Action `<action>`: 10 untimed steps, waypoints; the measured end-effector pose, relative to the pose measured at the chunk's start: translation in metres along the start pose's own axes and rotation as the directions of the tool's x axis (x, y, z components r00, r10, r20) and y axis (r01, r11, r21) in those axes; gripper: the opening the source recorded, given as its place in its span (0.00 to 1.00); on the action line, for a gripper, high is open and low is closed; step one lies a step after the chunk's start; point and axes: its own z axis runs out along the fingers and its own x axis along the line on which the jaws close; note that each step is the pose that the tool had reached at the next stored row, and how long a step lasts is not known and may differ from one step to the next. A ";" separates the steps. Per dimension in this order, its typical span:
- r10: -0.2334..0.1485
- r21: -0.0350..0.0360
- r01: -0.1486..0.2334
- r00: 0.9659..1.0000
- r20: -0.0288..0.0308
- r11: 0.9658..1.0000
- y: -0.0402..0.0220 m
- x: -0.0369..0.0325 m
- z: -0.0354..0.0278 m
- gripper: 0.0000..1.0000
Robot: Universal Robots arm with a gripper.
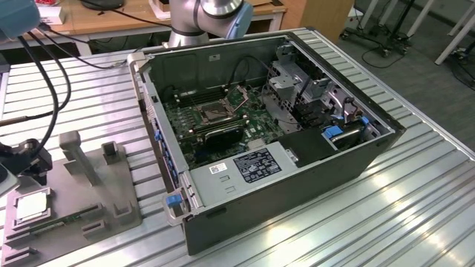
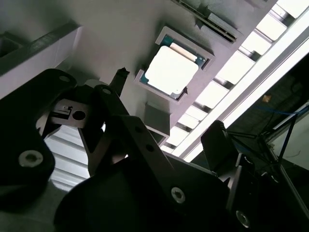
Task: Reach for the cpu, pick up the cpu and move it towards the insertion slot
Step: 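Pick up the cpu and move it towards the insertion slot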
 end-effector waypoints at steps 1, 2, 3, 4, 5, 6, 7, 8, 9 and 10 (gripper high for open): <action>0.001 0.001 -0.001 1.000 0.000 1.000 -0.0003 0.0000 0.0017 0.88; 0.001 0.001 -0.001 1.000 0.000 1.000 -0.0005 0.0000 0.0035 0.88; 0.001 0.002 -0.001 1.000 0.000 1.000 -0.0007 0.0000 0.0052 0.88; 0.001 0.002 -0.001 1.000 0.000 1.000 -0.0008 0.0000 0.0061 0.88; 0.001 0.002 -0.001 1.000 0.000 1.000 -0.0008 0.0001 0.0061 0.88; 0.001 0.002 -0.001 1.000 0.000 1.000 -0.0008 0.0000 0.0061 0.88; 0.001 0.002 -0.001 1.000 0.000 1.000 -0.0008 0.0000 0.0061 0.88; 0.001 0.002 -0.001 1.000 0.000 1.000 -0.0008 0.0000 0.0061 0.88; 0.001 0.002 -0.001 1.000 0.000 1.000 -0.0008 0.0000 0.0061 0.88; 0.001 0.002 -0.001 1.000 0.000 1.000 -0.0008 0.0000 0.0061 0.88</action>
